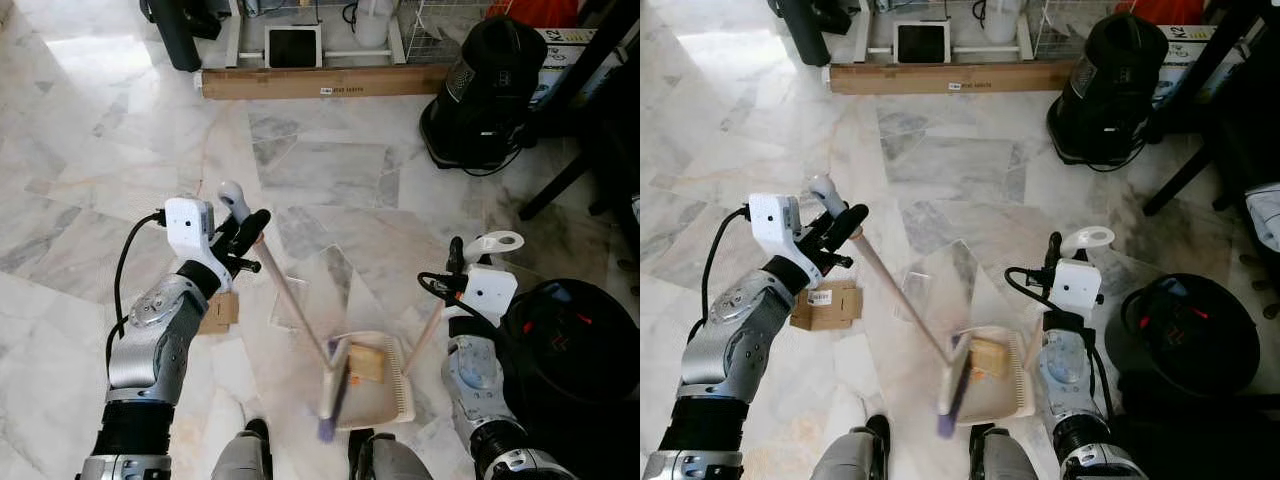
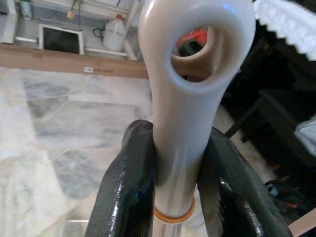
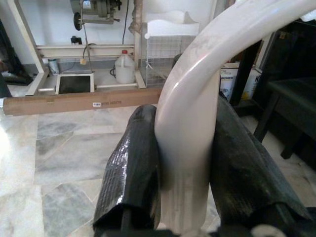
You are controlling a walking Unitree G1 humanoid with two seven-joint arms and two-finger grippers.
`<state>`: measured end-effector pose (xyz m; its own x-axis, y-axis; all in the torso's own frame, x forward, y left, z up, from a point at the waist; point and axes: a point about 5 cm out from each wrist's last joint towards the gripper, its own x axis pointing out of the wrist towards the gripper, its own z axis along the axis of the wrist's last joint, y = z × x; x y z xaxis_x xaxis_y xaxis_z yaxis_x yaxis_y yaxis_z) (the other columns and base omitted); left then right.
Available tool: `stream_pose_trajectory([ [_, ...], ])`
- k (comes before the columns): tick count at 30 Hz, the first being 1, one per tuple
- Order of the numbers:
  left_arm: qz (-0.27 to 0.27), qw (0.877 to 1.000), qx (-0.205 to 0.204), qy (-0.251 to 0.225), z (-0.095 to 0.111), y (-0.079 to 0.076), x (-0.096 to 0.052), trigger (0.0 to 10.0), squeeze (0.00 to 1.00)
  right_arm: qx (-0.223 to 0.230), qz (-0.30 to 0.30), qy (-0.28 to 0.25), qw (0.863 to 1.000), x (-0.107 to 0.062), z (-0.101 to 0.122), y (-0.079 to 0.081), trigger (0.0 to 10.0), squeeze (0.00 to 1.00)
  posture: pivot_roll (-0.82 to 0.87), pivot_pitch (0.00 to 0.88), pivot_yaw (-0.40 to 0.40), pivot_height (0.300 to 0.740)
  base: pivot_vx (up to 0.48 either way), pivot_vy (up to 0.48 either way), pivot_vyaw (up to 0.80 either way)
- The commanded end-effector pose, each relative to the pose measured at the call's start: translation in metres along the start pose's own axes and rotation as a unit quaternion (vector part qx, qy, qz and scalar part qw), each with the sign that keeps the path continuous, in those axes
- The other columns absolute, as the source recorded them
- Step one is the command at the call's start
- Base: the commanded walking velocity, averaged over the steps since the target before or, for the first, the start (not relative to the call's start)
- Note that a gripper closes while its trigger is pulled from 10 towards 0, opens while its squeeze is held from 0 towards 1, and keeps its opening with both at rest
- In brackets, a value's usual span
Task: Sweep floor
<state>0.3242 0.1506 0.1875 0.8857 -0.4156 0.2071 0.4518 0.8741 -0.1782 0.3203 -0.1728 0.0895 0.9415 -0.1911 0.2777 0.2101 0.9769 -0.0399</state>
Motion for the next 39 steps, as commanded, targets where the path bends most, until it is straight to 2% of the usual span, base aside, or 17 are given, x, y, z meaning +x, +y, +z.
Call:
stream_pose_trajectory([
  [1,-0.020,0.999,-0.014,-0.020,0.010,-0.005,0.002,10.0,0.00,0.003,0.000,0.048,0.999,-0.010,-0.015,0.000,10.0,0.00,0.27,0.261,-0.010,0.740,0.000,0.000,0.00],
  [5,-0.021,0.999,-0.006,-0.034,0.018,-0.003,0.005,10.0,0.00,0.002,-0.002,0.049,0.999,-0.006,-0.014,-0.001,10.0,0.00,0.27,0.231,-0.011,0.740,0.000,0.000,0.00],
  [12,-0.019,0.996,0.054,-0.068,0.039,-0.003,0.010,10.0,0.00,0.006,-0.020,0.045,0.999,0.003,-0.010,-0.011,10.0,0.00,0.27,0.153,-0.026,0.740,0.000,0.000,0.00],
  [14,-0.014,0.993,0.080,-0.088,0.050,-0.004,0.011,10.0,0.00,0.005,-0.025,0.038,0.999,0.006,-0.007,-0.015,10.0,0.00,0.27,0.134,-0.029,0.740,0.000,0.000,0.00],
  [16,0.007,0.989,0.101,-0.109,0.059,0.001,0.013,10.0,0.00,0.005,-0.032,0.034,0.999,0.008,-0.005,-0.020,10.0,0.00,0.26,0.096,-0.034,0.740,0.000,0.000,0.00],
  [18,0.019,0.986,0.108,-0.122,0.065,0.005,0.015,10.0,0.00,0.007,-0.038,0.032,0.999,0.010,-0.004,-0.023,10.0,0.00,0.25,0.080,-0.037,0.740,0.000,0.000,0.00],
  [19,0.026,0.982,0.130,-0.133,0.070,0.007,0.016,10.0,0.00,0.005,-0.040,0.028,0.999,0.011,-0.003,-0.026,10.0,0.00,0.25,0.074,-0.038,0.740,0.000,0.000,0.00],
  [21,0.037,0.980,0.136,-0.143,0.071,0.008,0.017,10.0,0.00,0.004,-0.046,0.026,0.999,0.013,-0.002,-0.030,10.0,0.00,0.25,0.050,-0.044,0.740,0.000,0.000,0.00],
  [24,0.055,0.977,0.144,-0.145,0.065,0.009,0.021,10.0,0.00,0.000,-0.061,0.023,0.998,0.017,0.001,-0.038,10.0,0.00,0.24,0.004,-0.059,0.740,0.000,0.000,0.00],
  [28,0.064,0.976,0.151,-0.147,0.057,0.006,0.021,10.0,0.00,0.009,-0.072,0.019,0.997,0.020,0.004,-0.043,10.0,0.00,0.22,0.000,-0.071,0.740,0.000,0.000,0.00],
  [30,0.072,0.976,0.162,-0.126,0.037,0.004,0.021,10.0,0.00,0.039,-0.088,0.011,0.995,0.022,0.007,-0.046,10.0,0.00,0.21,0.000,-0.082,0.740,0.000,0.000,0.00],
  [31,0.072,0.976,0.162,-0.126,0.037,0.004,0.021,10.0,0.00,0.039,-0.088,0.011,0.995,0.022,0.007,-0.046,10.0,0.00,0.21,0.000,-0.082,0.740,0.000,0.000,0.00],
  [32,0.077,0.976,0.161,-0.125,0.028,0.002,0.021,10.0,0.00,0.050,-0.095,0.006,0.994,0.024,0.009,-0.048,10.0,0.00,0.21,0.000,-0.086,0.740,0.000,0.000,0.00],
  [36,0.090,0.977,0.153,-0.116,0.014,0.004,0.016,10.0,0.00,0.055,-0.090,-0.009,0.994,0.025,0.014,-0.047,10.0,0.00,0.20,0.000,-0.086,0.740,0.000,0.000,0.00],
  [39,0.085,0.977,0.172,-0.090,-0.002,0.005,0.013,10.0,0.00,0.072,-0.094,-0.023,0.993,0.025,0.018,-0.046,10.0,0.00,0.19,0.000,-0.081,0.740,0.000,0.000,0.00],
])
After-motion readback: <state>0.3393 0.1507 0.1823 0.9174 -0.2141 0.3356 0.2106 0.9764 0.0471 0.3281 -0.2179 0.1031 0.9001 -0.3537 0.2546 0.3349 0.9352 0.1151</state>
